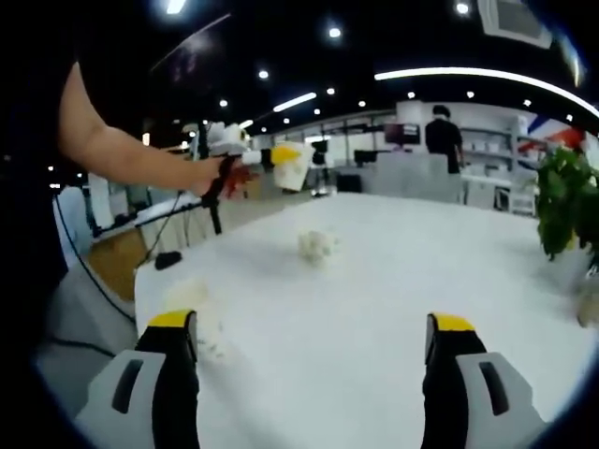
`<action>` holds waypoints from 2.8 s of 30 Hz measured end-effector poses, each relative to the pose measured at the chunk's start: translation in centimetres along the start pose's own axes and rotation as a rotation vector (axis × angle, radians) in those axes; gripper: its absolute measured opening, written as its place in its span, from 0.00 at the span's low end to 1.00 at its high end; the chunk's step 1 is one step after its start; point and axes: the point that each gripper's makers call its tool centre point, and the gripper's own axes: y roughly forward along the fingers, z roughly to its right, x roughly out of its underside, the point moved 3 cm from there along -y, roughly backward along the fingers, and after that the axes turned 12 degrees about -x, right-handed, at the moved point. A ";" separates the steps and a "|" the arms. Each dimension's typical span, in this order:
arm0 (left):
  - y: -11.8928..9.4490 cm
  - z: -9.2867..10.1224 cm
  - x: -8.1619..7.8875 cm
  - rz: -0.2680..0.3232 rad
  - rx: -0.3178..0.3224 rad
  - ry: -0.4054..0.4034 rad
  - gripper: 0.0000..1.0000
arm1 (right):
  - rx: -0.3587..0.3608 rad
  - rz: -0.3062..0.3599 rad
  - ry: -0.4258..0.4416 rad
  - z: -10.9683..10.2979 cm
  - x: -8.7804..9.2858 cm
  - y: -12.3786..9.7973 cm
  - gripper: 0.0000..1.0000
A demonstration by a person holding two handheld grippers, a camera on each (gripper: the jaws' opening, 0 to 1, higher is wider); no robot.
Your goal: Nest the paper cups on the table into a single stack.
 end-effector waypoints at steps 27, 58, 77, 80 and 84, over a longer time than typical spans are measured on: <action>-1.1 3.3 -0.8 0.053 0.005 0.052 0.42 | 0.000 0.005 -0.006 -1.0 -0.3 -1.1 1.00; -4.8 9.9 -2.0 0.131 0.109 0.040 0.40 | 0.014 0.013 -0.010 -1.6 -0.6 -2.1 0.99; -7.9 13.0 -0.7 0.148 0.119 0.043 0.39 | 0.018 0.023 -0.013 -2.3 -0.6 -2.5 0.99; -8.3 13.5 -0.5 0.144 0.131 0.076 0.39 | 0.019 0.026 -0.015 -2.4 -0.6 -2.6 0.99; -8.7 14.2 -0.4 0.145 0.140 0.094 0.39 | 0.017 0.027 -0.013 -2.5 -0.6 -2.5 0.99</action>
